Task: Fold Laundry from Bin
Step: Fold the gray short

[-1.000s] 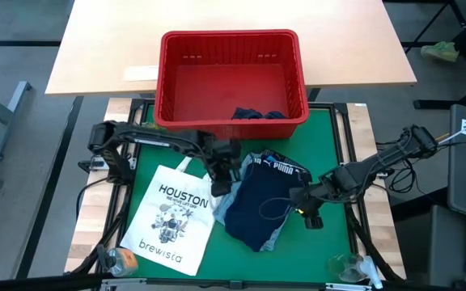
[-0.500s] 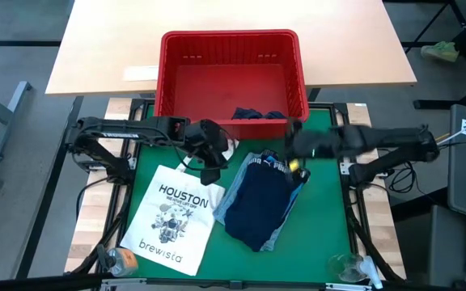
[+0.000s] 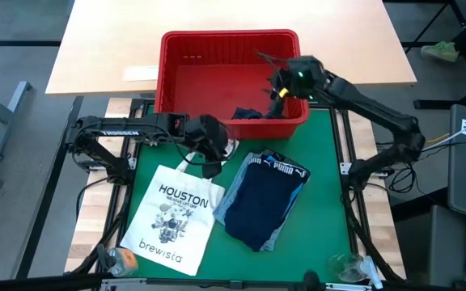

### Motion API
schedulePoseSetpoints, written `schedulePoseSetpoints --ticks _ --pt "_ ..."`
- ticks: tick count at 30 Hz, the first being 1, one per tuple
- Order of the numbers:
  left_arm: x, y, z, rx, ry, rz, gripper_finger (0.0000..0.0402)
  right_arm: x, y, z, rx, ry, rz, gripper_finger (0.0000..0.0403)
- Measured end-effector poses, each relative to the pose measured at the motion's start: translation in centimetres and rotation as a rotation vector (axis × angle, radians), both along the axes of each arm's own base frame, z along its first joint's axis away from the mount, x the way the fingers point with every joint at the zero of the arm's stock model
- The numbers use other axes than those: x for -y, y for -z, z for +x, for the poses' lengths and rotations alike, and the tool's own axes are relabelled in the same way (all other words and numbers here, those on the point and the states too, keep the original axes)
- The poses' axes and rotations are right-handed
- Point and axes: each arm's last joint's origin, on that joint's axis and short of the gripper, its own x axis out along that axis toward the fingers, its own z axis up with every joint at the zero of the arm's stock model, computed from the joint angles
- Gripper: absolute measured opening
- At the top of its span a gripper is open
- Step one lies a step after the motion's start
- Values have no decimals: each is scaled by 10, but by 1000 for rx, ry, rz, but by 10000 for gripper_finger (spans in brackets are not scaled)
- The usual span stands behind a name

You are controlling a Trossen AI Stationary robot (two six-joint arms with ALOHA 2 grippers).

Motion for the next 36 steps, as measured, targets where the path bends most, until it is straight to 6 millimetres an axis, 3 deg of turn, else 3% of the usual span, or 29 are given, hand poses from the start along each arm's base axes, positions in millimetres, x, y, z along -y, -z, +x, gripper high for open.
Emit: schedulePoseSetpoints --ticks 8,14,27,36 --pt "-12 0 -1 -4 -86 67 94 70 51 13 -36 35 122 182" --pt "-17 0 -1 -1 -113 72 94 104 83 25 14 -21 175 182" --pt "-20 -1 -2 -4 -177 137 94 125 120 29 -49 2 237 182" --pt "-21 -1 -2 -7 -201 164 94 128 163 35 -174 -72 376 182"
